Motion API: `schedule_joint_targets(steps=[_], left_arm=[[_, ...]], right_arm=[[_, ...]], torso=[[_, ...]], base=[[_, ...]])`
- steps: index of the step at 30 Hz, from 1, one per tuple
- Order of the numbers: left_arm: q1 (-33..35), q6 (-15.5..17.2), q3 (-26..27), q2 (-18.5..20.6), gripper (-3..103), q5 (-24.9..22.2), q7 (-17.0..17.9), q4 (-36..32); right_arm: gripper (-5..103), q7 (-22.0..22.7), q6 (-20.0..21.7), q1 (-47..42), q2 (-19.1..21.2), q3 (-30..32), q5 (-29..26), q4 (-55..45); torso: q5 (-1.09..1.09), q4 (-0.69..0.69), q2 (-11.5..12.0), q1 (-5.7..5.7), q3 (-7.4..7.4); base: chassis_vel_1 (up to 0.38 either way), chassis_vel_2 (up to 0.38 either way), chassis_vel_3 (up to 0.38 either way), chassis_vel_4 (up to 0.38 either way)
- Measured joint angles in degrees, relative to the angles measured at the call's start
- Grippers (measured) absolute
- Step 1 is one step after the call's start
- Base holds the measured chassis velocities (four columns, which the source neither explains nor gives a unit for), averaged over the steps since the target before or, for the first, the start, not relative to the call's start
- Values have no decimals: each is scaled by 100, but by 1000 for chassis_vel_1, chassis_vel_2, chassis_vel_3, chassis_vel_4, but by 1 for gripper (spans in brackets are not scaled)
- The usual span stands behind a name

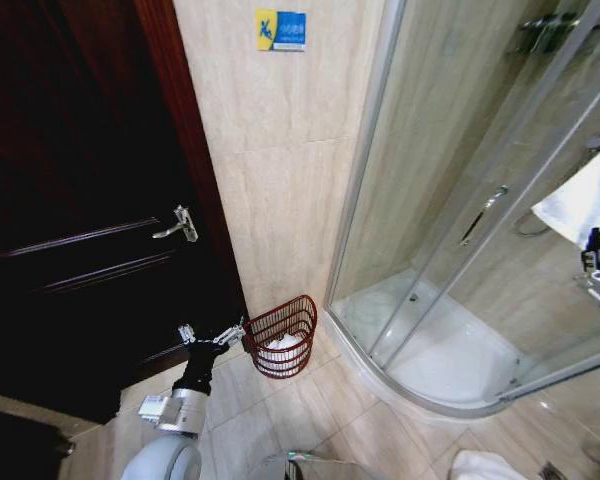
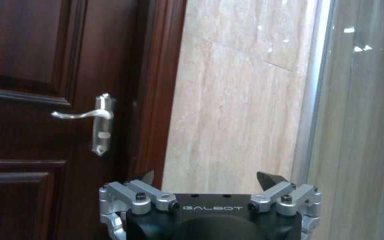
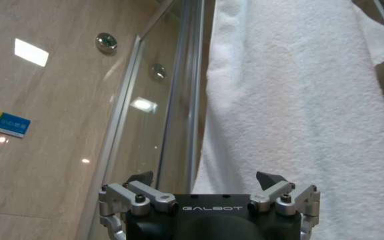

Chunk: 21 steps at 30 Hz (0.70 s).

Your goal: Discard the used towel into the hamper.

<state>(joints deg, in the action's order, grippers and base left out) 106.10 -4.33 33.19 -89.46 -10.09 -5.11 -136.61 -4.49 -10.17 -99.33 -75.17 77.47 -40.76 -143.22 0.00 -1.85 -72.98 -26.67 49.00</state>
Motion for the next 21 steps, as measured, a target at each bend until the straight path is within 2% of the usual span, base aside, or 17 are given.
schedule_joint_targets(steps=[8, 10, 13, 21], left_arm=[[0, 0, 1, 2, 100, 0, 0, 0], [0, 0, 2, 2, 100, 0, 0, 0], [0, 0, 2, 2, 100, 0, 0, 0], [0, 0, 1, 2, 100, 0, 0, 0]], right_arm=[[100, -71, -227, -16, 22, 74, 54, -1], [100, -439, -526, 6, 78, 146, -64, -2], [100, -622, -685, 14, 90, 182, -110, -3], [100, -606, -744, -2, 96, 364, -228, -3]], torso=[[-2, 0, 0, 0, 0], [-2, 0, 0, 0, 0], [-1, 0, 0, 0, 0], [0, 0, 0, 0, 0]], base=[[-9, -10, 4, 3], [0, 0, 0, 0], [0, 0, 0, 0], [0, 0, 0, 0]])
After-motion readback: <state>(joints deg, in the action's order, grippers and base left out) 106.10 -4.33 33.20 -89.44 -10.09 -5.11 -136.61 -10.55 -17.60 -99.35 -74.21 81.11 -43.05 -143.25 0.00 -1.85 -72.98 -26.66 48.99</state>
